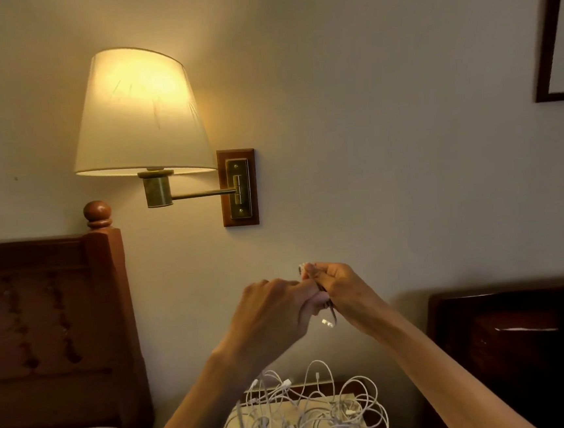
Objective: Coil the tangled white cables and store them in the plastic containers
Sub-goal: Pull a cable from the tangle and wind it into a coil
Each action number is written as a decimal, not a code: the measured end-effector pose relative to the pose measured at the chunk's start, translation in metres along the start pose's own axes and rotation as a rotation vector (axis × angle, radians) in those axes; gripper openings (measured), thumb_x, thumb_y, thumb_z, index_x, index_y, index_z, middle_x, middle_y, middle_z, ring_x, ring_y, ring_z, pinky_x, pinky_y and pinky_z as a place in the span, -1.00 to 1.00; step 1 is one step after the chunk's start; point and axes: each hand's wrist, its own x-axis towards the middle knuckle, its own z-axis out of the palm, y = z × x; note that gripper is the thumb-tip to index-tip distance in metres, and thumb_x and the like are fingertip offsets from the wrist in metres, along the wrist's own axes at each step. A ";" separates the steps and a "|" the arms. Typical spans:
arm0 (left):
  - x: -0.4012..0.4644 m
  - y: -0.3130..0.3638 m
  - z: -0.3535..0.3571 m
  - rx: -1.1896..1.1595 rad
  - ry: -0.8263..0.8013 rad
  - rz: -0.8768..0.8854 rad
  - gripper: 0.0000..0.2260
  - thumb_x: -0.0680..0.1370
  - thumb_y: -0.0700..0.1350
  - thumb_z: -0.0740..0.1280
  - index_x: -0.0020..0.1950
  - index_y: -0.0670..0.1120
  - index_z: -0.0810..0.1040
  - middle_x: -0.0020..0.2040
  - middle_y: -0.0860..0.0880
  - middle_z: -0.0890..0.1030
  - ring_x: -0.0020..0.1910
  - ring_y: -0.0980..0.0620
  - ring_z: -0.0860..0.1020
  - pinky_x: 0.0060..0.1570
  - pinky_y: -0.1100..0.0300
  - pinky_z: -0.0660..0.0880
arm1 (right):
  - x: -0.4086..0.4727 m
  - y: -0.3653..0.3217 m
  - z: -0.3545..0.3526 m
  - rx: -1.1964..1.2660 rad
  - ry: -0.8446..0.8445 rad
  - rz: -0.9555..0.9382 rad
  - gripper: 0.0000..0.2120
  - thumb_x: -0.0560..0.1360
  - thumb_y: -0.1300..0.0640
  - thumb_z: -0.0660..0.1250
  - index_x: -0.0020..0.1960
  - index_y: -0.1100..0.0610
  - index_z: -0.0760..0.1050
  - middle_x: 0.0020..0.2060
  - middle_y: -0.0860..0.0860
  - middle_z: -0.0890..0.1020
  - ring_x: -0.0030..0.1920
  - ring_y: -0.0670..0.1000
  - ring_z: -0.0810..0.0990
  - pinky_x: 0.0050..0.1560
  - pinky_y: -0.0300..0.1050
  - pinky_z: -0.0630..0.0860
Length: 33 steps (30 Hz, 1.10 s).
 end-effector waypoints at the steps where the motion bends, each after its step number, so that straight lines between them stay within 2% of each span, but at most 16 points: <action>1: 0.001 -0.006 0.000 0.000 0.027 0.007 -0.67 0.64 0.15 0.05 -0.12 0.07 0.53 -0.39 0.15 0.55 -0.50 0.25 0.35 -0.42 0.45 0.22 | -0.002 0.001 0.000 0.008 -0.029 0.003 -0.65 0.66 0.01 0.10 -0.13 0.19 0.51 -0.43 0.00 0.54 -0.39 -0.06 0.51 -0.29 -0.22 0.49; 3: 0.003 -0.017 -0.001 -0.001 0.068 0.022 -0.69 0.63 0.16 0.08 -0.12 0.06 0.53 -0.38 0.15 0.54 -0.48 0.26 0.35 -0.41 0.46 0.20 | -0.005 0.000 0.001 0.040 -0.089 0.012 -0.65 0.67 0.05 0.07 -0.12 0.21 0.48 -0.44 0.00 0.51 -0.42 -0.06 0.46 -0.32 -0.20 0.45; 6: 0.008 -0.035 0.000 -0.016 0.088 -0.009 -0.60 0.59 0.26 0.07 -0.19 0.02 0.50 -0.39 0.16 0.49 -0.48 0.23 0.40 -0.42 0.43 0.27 | -0.008 -0.003 0.006 0.061 -0.127 0.039 -0.66 0.68 0.09 0.04 -0.17 0.18 0.44 -0.48 -0.03 0.42 -0.46 -0.08 0.33 -0.36 -0.18 0.33; 9: 0.007 -0.054 0.008 -0.152 0.091 -0.054 -0.57 0.55 0.30 0.13 -0.24 -0.03 0.47 -0.41 0.17 0.45 -0.51 0.24 0.38 -0.46 0.44 0.29 | -0.008 -0.005 0.009 0.102 -0.137 0.083 -0.63 0.69 0.08 -0.02 -0.13 0.18 0.45 -0.50 -0.06 0.33 -0.46 -0.07 0.26 -0.38 -0.21 0.29; 12: -0.005 -0.073 0.021 -0.345 0.101 -0.109 -0.54 0.58 0.27 0.11 -0.21 -0.08 0.49 -0.41 0.13 0.46 -0.50 0.16 0.42 -0.48 0.35 0.32 | -0.009 -0.007 0.000 0.315 -0.188 0.151 -0.62 0.69 0.10 -0.05 -0.13 0.19 0.44 -0.50 -0.03 0.23 -0.48 -0.06 0.17 -0.43 -0.21 0.22; 14: -0.022 -0.088 0.031 -0.419 0.156 -0.167 -0.52 0.59 0.26 0.10 -0.23 -0.10 0.49 -0.42 0.13 0.42 -0.49 0.17 0.39 -0.47 0.35 0.26 | -0.011 -0.007 -0.012 0.509 -0.227 0.182 -0.63 0.68 0.10 -0.02 -0.12 0.22 0.46 -0.51 -0.04 0.19 -0.49 -0.06 0.13 -0.42 -0.18 0.19; 17: -0.051 -0.103 0.049 -0.422 0.149 -0.243 -0.57 0.61 0.27 0.06 -0.23 -0.01 0.45 -0.42 0.16 0.40 -0.48 0.20 0.38 -0.45 0.23 0.29 | -0.014 -0.003 -0.021 0.652 -0.290 0.222 -0.63 0.67 0.09 0.01 -0.10 0.23 0.50 -0.51 -0.06 0.19 -0.51 -0.07 0.12 -0.43 -0.19 0.25; 19: -0.069 -0.111 0.063 -0.429 0.139 -0.350 -0.50 0.60 0.31 0.04 -0.23 -0.06 0.47 -0.41 0.04 0.47 -0.44 0.09 0.45 -0.44 0.06 0.35 | -0.015 -0.003 -0.023 0.794 -0.321 0.238 -0.68 0.63 0.09 0.06 -0.15 0.19 0.49 -0.52 -0.08 0.17 -0.50 -0.09 0.10 -0.42 -0.21 0.30; 20: -0.080 -0.115 0.070 -0.433 0.141 -0.396 -0.50 0.59 0.31 0.04 -0.20 -0.06 0.49 -0.39 0.00 0.49 -0.41 0.05 0.48 -0.42 0.05 0.37 | -0.015 -0.004 -0.024 0.880 -0.321 0.235 -0.71 0.61 0.10 0.08 -0.18 0.17 0.47 -0.51 -0.08 0.15 -0.49 -0.09 0.09 -0.42 -0.23 0.30; 22: -0.099 -0.115 0.080 -0.397 0.107 -0.451 -0.62 0.60 0.29 0.05 -0.16 0.09 0.49 -0.38 0.08 0.50 -0.41 0.13 0.48 -0.43 0.13 0.39 | -0.013 -0.006 -0.028 0.988 -0.286 0.219 -0.75 0.60 0.10 0.09 -0.19 0.15 0.42 -0.49 -0.08 0.13 -0.49 -0.10 0.10 -0.40 -0.23 0.25; 24: -0.108 -0.096 0.080 -0.371 -0.113 -0.512 -0.74 0.62 0.20 0.10 -0.18 0.20 0.48 -0.36 0.12 0.52 -0.40 0.21 0.48 -0.39 0.13 0.48 | -0.009 -0.005 -0.028 0.974 -0.220 0.204 -0.75 0.61 0.10 0.08 -0.19 0.14 0.39 -0.51 -0.08 0.20 -0.51 -0.10 0.17 -0.39 -0.22 0.25; 26: -0.101 -0.065 0.074 -0.356 -0.467 -0.490 -0.68 0.64 0.14 0.11 -0.20 0.07 0.52 -0.31 0.06 0.57 -0.39 0.19 0.47 -0.23 0.05 0.54 | -0.004 -0.001 -0.020 0.847 -0.155 0.179 -0.73 0.64 0.09 0.05 -0.15 0.16 0.38 -0.50 -0.04 0.29 -0.50 -0.09 0.26 -0.37 -0.20 0.28; 27: -0.093 -0.048 0.066 -0.377 -0.575 -0.411 -0.62 0.64 0.15 0.09 -0.21 -0.01 0.52 -0.31 0.03 0.56 -0.40 0.14 0.45 -0.23 0.03 0.52 | -0.001 0.001 -0.015 0.769 -0.127 0.166 -0.72 0.66 0.09 0.03 -0.13 0.17 0.38 -0.48 -0.03 0.33 -0.49 -0.08 0.30 -0.35 -0.19 0.30; 29: -0.073 -0.023 0.044 -0.488 -0.625 -0.250 -0.57 0.65 0.16 0.08 -0.28 -0.05 0.46 -0.38 0.06 0.47 -0.43 0.12 0.39 -0.34 0.08 0.41 | 0.001 0.005 -0.005 0.634 -0.072 0.139 -0.71 0.68 0.09 0.02 -0.11 0.20 0.39 -0.46 0.01 0.40 -0.46 -0.05 0.37 -0.35 -0.19 0.36; 31: -0.055 -0.015 0.022 -0.574 -0.572 -0.156 -0.61 0.66 0.10 0.12 -0.32 0.01 0.42 -0.42 0.11 0.40 -0.46 0.16 0.35 -0.40 0.25 0.31 | 0.001 0.008 0.003 0.510 -0.038 0.113 -0.71 0.68 0.09 0.05 -0.09 0.22 0.41 -0.44 0.05 0.49 -0.43 -0.01 0.46 -0.36 -0.18 0.46; 33: -0.042 -0.014 0.006 -0.625 -0.508 -0.109 -0.64 0.66 0.06 0.14 -0.30 -0.03 0.45 -0.41 0.13 0.39 -0.46 0.17 0.36 -0.39 0.31 0.29 | -0.002 0.008 0.007 0.383 -0.037 0.089 -0.71 0.67 0.07 0.08 -0.08 0.21 0.44 -0.41 0.08 0.55 -0.39 0.03 0.53 -0.31 -0.15 0.51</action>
